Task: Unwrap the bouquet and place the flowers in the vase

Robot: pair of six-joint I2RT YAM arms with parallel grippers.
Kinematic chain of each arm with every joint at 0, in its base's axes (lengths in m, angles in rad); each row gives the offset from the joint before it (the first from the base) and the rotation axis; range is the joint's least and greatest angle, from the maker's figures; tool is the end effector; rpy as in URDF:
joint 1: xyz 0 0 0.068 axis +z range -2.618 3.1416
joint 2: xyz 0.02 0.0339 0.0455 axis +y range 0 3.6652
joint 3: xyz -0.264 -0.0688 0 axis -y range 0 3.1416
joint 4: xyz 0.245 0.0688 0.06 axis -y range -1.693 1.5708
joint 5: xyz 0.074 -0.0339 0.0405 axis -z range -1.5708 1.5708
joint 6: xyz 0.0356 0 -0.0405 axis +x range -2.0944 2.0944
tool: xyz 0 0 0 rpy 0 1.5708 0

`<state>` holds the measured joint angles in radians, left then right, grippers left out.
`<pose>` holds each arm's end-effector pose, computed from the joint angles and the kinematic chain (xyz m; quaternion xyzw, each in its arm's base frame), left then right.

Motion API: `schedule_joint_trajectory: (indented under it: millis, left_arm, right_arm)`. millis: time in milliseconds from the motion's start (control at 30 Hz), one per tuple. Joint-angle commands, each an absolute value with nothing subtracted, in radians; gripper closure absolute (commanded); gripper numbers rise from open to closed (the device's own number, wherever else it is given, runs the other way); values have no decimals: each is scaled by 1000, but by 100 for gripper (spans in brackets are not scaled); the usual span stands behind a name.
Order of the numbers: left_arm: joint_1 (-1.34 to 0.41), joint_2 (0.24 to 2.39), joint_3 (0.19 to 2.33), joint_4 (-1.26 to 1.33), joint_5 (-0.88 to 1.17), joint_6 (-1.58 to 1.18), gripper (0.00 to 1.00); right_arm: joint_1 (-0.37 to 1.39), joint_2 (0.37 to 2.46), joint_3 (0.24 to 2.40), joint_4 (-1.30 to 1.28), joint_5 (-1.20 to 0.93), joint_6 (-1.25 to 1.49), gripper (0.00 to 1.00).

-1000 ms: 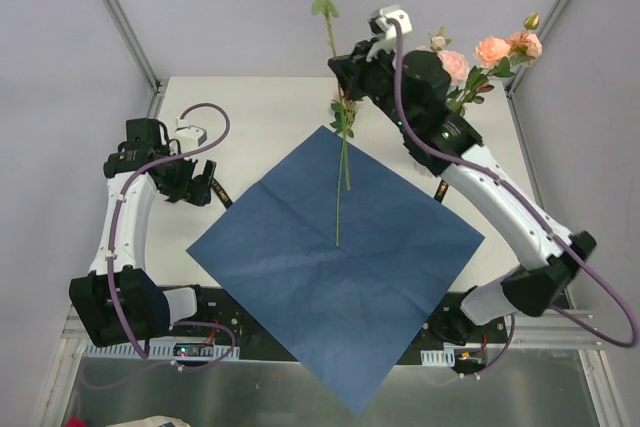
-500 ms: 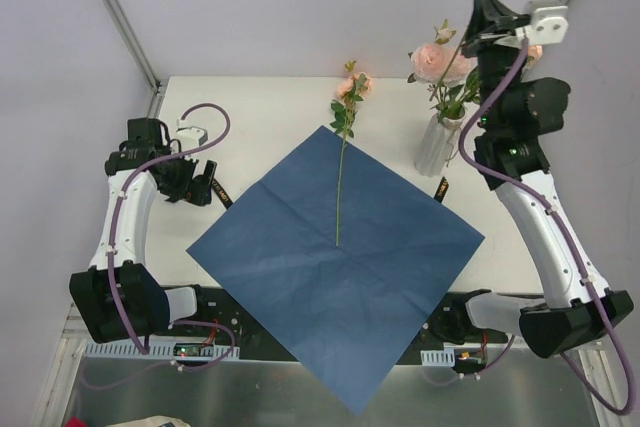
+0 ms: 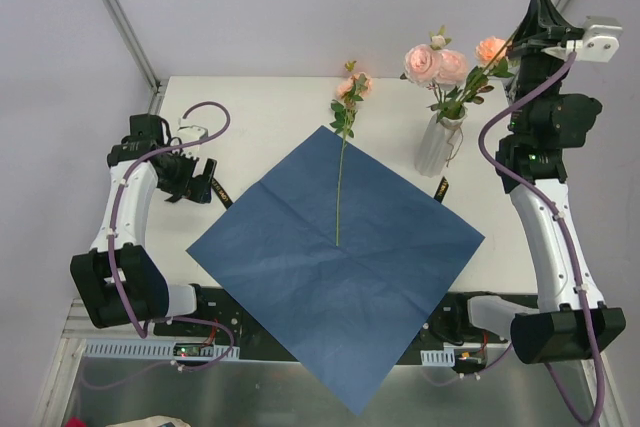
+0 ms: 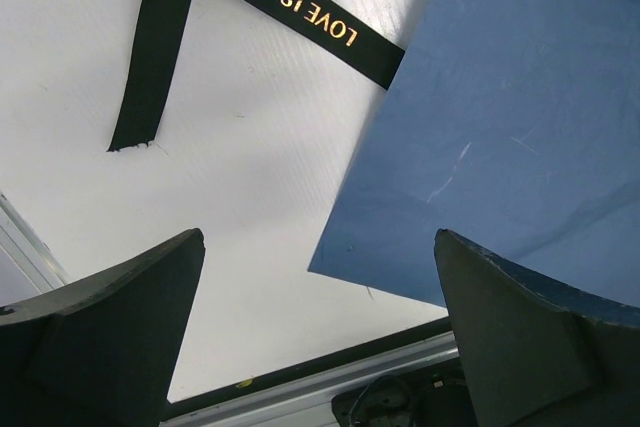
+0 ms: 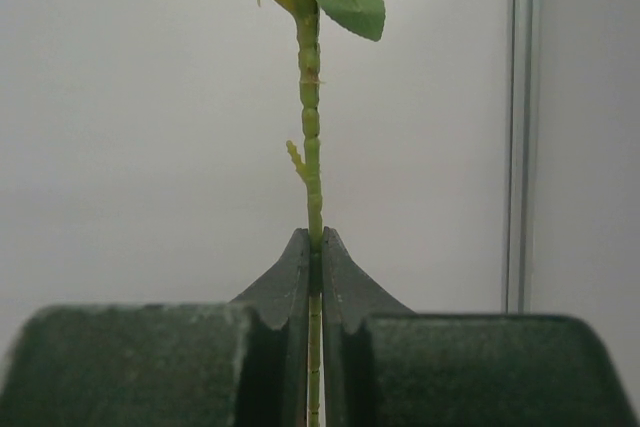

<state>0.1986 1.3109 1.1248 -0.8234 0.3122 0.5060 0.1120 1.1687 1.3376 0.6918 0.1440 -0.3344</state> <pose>0.2585 0.0409 0.2909 0.1879 0.9314 -0.0458 0.3084 0.2185 0.0194 0.5396 -0.0110 0.3531 -0.1286 0.9266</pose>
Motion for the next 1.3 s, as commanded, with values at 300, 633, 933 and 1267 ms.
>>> schedule_joint_trajectory:
  millis: [300, 633, 933, 1267]
  left_arm:
    - [212, 1342, 1173, -822, 316, 526, 1]
    - [213, 1341, 1172, -821, 313, 523, 1]
    - [213, 1318, 1167, -824, 313, 525, 1]
    - [213, 1287, 1164, -825, 325, 512, 1]
  right_arm:
    - [64, 1252, 1223, 862, 104, -252, 99]
    - [63, 1238, 1144, 772, 18, -226, 84]
    - [153, 1063, 1098, 472, 113, -219, 16]
    - [561, 988, 1134, 152, 288, -294, 11]
